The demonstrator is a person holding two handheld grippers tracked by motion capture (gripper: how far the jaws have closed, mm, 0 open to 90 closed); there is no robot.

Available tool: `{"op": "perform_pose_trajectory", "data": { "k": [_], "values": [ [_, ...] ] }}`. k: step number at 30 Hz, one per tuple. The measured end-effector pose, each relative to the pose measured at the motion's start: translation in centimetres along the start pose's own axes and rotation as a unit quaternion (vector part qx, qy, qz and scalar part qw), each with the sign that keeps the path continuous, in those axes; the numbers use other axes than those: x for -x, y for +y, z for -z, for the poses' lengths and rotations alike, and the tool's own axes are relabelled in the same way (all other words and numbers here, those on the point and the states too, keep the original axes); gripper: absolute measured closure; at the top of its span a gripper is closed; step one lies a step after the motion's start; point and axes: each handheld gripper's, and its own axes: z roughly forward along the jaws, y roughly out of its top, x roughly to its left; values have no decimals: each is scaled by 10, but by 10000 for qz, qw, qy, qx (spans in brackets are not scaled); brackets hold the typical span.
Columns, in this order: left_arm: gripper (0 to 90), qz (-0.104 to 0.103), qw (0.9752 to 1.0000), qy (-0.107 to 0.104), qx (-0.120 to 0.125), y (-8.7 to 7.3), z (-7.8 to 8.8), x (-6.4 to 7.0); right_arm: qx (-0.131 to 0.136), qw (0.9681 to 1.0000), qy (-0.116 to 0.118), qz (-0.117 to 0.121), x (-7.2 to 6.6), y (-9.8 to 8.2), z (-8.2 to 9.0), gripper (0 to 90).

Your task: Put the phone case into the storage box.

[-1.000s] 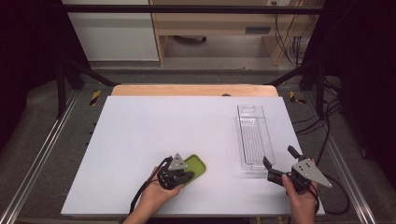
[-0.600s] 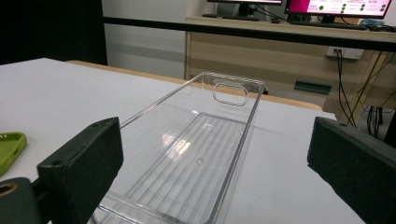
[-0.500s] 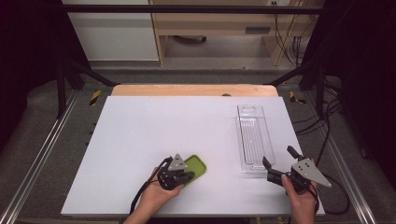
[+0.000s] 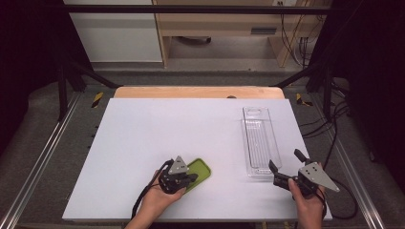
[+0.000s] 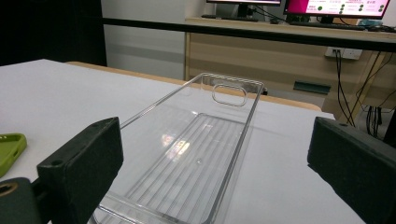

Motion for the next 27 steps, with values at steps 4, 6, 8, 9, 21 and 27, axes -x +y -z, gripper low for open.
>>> {"op": "perform_pose_trajectory", "data": {
  "k": [4,6,8,9,21,27],
  "values": [
    [727,-200,9993,235,192,0,14,0,-26,10000,-1,22,0,-1,-1,41],
    [642,-201,9990,263,310,-1,21,-1,-45,10000,-12,33,0,-1,-1,41],
    [518,-89,9983,316,489,-3,27,-4,-48,10000,-15,36,-1,-1,-1,41],
    [462,-48,9979,332,557,-4,31,-5,-44,10000,-7,15,-1,-1,-1,41],
    [67,300,9973,509,427,-20,48,-17,-53,10000,30,71,-2,-1,-3,39],
    [55,362,9986,361,118,-26,38,-16,-42,10000,14,50,-2,-1,-1,38]
  ]
}}
